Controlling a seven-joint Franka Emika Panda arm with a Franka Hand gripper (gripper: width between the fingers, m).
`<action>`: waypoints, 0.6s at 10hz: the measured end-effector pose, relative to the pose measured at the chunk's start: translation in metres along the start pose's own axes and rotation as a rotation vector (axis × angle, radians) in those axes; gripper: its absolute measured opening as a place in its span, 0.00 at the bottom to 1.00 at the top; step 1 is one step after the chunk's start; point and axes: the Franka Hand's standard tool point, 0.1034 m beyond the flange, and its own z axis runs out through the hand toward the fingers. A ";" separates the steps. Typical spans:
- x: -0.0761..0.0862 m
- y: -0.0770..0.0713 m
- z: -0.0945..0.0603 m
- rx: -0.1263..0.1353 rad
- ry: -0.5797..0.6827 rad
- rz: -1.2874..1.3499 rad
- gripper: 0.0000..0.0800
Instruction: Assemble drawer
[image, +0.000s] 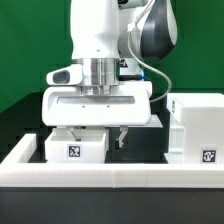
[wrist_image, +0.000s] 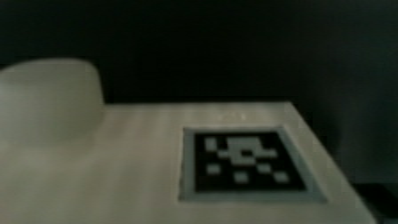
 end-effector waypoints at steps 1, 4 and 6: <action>-0.003 -0.002 0.001 -0.001 0.001 -0.002 0.81; 0.001 -0.009 0.002 0.002 0.003 -0.007 0.80; 0.001 -0.010 0.002 0.002 0.003 -0.004 0.59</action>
Offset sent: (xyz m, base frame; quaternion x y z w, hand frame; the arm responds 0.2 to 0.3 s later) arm 0.0119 0.0052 -0.0025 0.0005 -0.0004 0.0059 1.0000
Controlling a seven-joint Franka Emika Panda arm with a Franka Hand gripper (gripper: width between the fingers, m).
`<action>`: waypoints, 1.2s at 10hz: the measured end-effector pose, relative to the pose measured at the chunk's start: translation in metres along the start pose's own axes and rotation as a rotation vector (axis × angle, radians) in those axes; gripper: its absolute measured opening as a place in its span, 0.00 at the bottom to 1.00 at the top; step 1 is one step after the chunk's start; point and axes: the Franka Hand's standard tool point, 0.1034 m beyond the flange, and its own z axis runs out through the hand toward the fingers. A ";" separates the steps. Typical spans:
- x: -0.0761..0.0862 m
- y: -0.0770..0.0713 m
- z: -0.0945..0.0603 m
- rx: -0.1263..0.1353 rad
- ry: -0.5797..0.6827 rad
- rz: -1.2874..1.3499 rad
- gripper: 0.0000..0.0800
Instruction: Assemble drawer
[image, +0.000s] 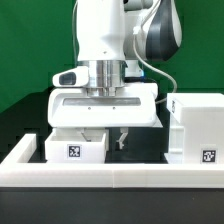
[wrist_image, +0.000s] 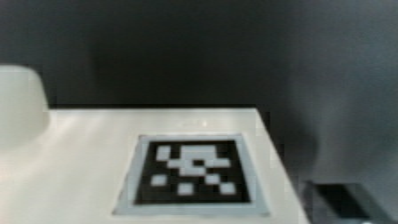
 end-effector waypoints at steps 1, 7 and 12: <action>0.000 0.000 0.000 0.000 0.000 0.000 0.36; 0.000 0.000 0.000 0.000 0.000 0.000 0.05; 0.004 -0.012 -0.007 0.005 0.001 -0.094 0.05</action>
Offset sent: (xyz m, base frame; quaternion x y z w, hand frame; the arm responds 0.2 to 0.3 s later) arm 0.0000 0.0000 0.0000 0.0000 0.0000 0.0000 1.0000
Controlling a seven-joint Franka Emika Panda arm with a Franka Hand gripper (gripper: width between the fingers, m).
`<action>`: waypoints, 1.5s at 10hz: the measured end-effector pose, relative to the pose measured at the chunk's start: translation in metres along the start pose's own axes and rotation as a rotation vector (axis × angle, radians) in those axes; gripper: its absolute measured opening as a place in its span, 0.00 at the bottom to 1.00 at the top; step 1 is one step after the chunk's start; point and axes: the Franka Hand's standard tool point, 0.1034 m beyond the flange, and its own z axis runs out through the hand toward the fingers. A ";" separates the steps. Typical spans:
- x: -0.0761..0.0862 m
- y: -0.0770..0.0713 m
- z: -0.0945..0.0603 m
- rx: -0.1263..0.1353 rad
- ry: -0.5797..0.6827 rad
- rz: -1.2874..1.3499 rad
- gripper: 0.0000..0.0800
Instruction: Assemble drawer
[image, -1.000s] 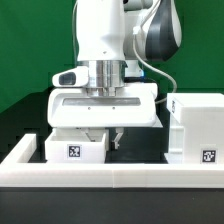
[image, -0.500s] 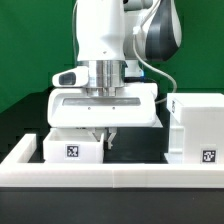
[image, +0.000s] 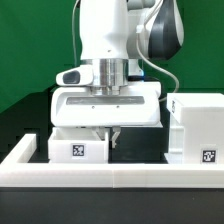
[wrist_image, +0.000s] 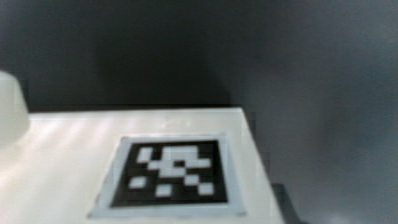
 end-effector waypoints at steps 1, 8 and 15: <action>-0.001 -0.003 -0.002 0.007 -0.007 -0.025 0.05; -0.006 -0.010 -0.001 -0.009 -0.010 -0.433 0.05; -0.011 -0.009 0.002 -0.008 -0.044 -0.996 0.05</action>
Offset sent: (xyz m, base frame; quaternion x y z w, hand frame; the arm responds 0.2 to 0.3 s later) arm 0.0000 0.0000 0.0000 0.0000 0.0000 0.0000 1.0000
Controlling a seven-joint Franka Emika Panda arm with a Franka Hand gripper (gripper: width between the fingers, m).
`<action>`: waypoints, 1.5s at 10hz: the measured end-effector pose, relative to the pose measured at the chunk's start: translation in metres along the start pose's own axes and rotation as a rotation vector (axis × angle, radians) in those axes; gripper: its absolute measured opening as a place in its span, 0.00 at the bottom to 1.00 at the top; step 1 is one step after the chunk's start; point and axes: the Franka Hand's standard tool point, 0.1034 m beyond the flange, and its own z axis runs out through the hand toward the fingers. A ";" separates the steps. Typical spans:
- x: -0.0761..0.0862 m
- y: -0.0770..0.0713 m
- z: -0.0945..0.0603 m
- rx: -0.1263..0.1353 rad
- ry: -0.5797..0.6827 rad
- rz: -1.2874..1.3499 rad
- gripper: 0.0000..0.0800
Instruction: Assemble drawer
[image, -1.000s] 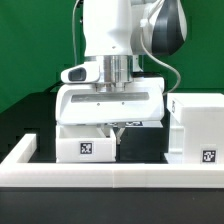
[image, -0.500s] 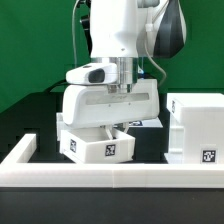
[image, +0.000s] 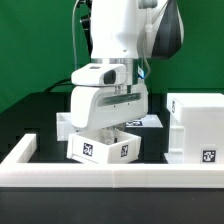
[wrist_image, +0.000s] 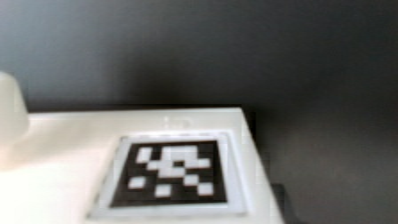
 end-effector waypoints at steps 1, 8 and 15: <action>0.000 0.001 0.000 -0.006 -0.002 -0.098 0.05; 0.018 -0.003 -0.003 0.030 -0.026 -0.422 0.05; 0.033 -0.004 -0.006 0.016 -0.014 -0.410 0.05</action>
Offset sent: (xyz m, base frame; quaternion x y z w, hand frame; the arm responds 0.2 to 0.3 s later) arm 0.0102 0.0283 0.0077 0.0452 -0.0119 -0.2304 0.9720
